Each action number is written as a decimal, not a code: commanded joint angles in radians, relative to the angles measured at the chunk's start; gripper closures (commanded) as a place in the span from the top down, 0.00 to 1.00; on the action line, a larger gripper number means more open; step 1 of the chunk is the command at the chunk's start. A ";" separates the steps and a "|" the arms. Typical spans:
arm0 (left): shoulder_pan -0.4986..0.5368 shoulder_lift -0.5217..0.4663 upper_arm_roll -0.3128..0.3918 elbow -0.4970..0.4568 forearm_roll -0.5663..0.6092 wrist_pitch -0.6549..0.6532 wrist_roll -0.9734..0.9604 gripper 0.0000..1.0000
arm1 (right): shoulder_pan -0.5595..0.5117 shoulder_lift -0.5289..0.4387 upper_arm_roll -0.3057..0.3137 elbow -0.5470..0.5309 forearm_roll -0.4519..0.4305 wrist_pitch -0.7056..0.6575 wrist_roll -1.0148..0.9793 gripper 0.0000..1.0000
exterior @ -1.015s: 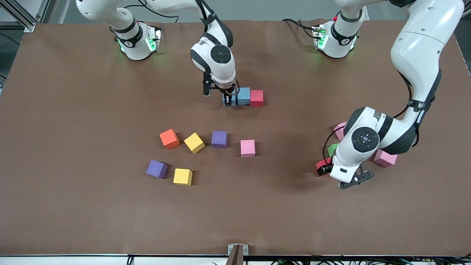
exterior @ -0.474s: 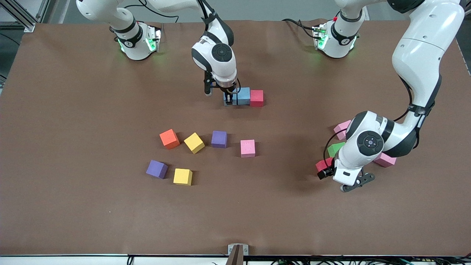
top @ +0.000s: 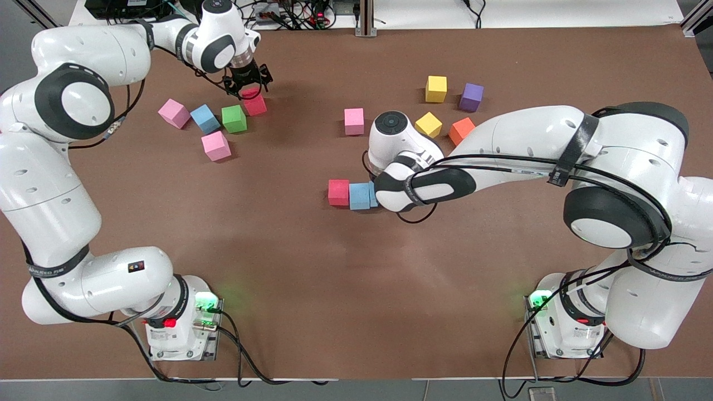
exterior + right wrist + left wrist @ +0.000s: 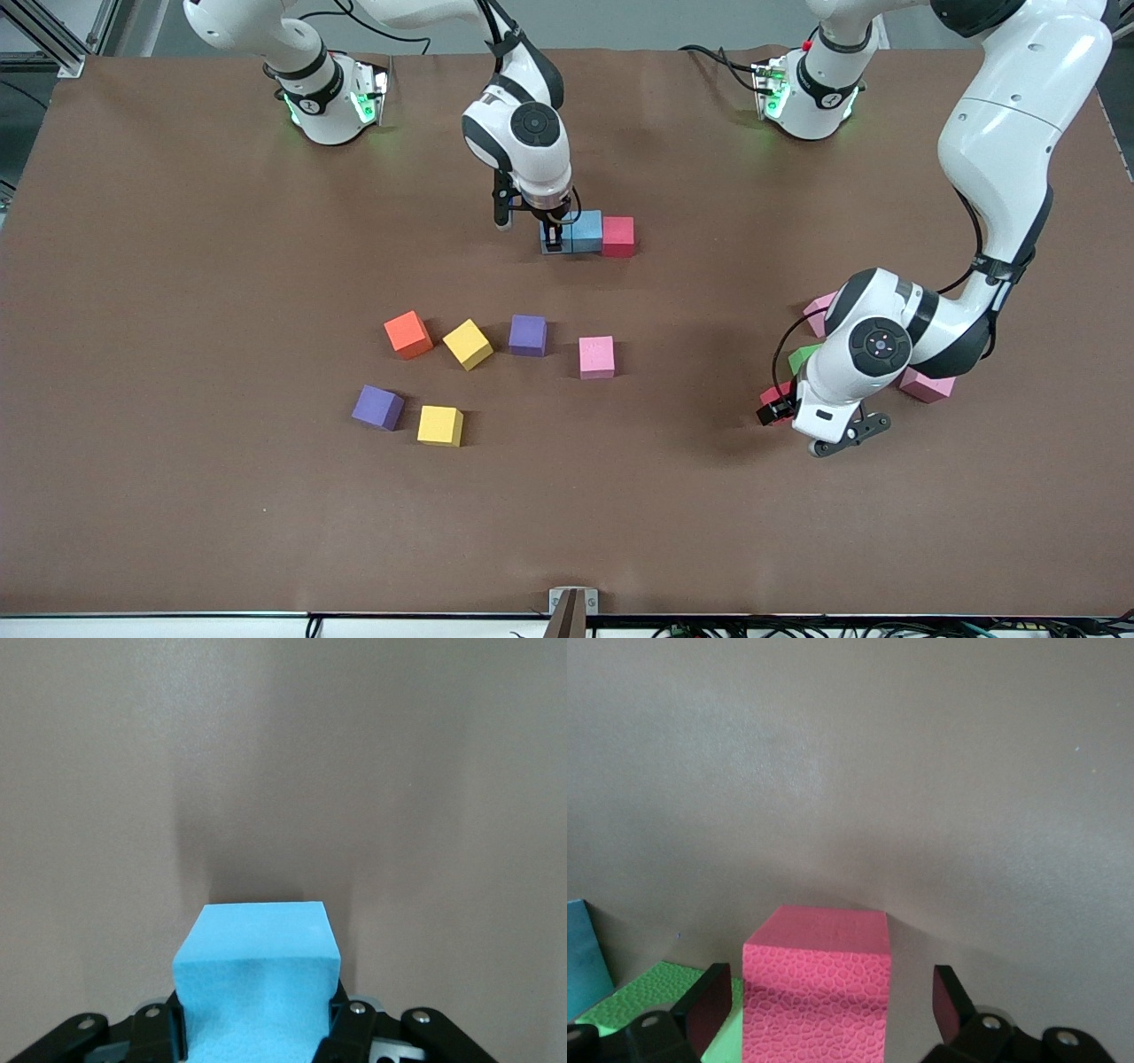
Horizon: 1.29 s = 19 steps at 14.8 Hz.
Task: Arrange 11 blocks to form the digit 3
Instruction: 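Grasp the pink cube with the left gripper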
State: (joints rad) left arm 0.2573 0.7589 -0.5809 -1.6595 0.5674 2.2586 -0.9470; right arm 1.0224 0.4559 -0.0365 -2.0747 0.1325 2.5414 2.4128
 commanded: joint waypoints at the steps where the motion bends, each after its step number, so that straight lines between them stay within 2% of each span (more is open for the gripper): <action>1: 0.005 -0.006 -0.002 -0.017 -0.009 0.004 0.008 1.00 | 0.018 0.009 -0.011 0.001 0.007 0.017 0.023 0.00; 7: 0.003 -0.003 -0.002 -0.025 -0.009 0.004 0.008 0.84 | 0.028 0.010 -0.011 -0.005 0.006 0.017 0.023 0.00; 12: 0.004 0.000 -0.002 -0.031 -0.008 0.004 0.008 0.46 | 0.028 0.010 -0.011 -0.005 0.006 0.019 0.023 0.00; 13: 0.005 -0.001 -0.002 -0.026 -0.009 0.004 0.005 0.41 | 0.028 0.015 -0.011 -0.005 0.006 0.020 0.023 0.00; 19: 0.000 -0.012 -0.010 0.030 -0.015 -0.072 -0.009 0.38 | 0.027 0.017 -0.013 -0.005 0.004 0.020 0.023 0.00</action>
State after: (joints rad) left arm 0.2591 0.7616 -0.5831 -1.6556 0.5674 2.2401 -0.9490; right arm 1.0324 0.4638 -0.0368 -2.0771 0.1325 2.5444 2.4141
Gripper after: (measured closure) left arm 0.405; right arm 0.454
